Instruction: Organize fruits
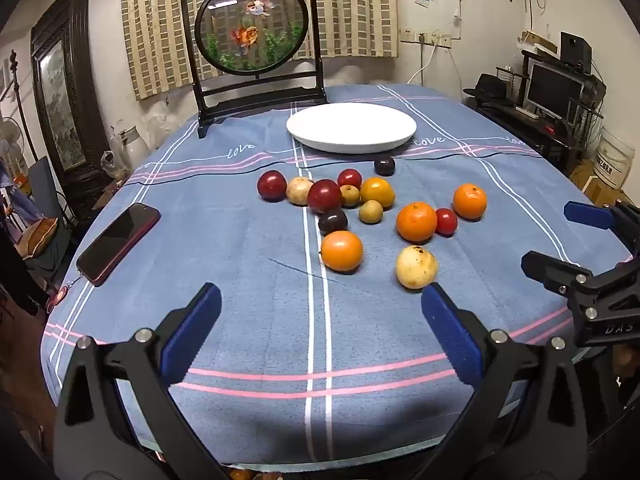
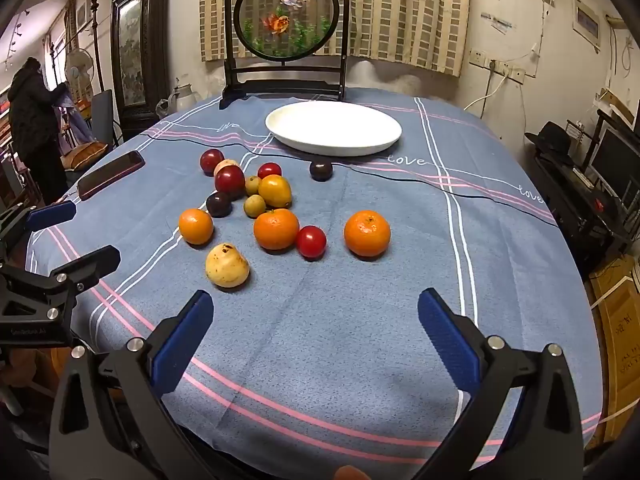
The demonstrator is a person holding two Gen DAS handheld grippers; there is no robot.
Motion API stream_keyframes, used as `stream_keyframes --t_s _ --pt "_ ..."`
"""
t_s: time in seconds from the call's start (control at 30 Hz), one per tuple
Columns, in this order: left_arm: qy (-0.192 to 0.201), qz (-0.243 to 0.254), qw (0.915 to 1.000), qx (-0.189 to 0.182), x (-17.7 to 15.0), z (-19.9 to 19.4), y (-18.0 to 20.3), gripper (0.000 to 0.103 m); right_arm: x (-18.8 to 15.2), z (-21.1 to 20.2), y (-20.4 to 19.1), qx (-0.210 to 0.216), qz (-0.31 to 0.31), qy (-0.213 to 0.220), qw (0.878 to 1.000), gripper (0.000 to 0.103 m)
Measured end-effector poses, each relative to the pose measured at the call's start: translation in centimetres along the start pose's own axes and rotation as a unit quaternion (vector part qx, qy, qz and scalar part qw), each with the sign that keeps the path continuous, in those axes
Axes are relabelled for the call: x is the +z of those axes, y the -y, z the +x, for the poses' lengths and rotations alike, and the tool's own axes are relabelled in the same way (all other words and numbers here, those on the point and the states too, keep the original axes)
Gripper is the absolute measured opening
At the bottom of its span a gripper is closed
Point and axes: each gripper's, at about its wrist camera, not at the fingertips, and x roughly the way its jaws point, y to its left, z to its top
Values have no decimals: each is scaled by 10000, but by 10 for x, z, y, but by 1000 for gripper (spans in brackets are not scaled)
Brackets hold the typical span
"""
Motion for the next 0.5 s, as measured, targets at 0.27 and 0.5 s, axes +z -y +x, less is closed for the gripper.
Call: stream_keyframes --t_s 0.27,0.5 --pt "-42 -57 10000 6 1 -1 -1 101 0 -1 0 14 12 -15 10000 102" --pt "-75 -98 9999 -52 -1 2 -5 101 -1 -1 1 18 9 -38 10000 102"
